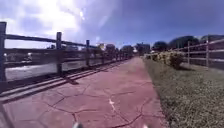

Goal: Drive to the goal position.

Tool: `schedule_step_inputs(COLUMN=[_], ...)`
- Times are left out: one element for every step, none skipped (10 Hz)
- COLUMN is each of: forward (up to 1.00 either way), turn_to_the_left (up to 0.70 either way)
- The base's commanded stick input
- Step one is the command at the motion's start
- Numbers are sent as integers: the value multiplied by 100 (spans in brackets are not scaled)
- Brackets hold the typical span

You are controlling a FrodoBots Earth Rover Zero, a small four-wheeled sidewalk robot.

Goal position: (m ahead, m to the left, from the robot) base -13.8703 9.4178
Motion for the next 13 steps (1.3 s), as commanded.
schedule_step_inputs(forward=[0, 0, 0, 0, 0, 0, 0, 0, 0, 0, 0, 0, 0], turn_to_the_left=[70, 70, 70, 70, 70, 70, 70, 70, 70, 70, 70, 70, 70])
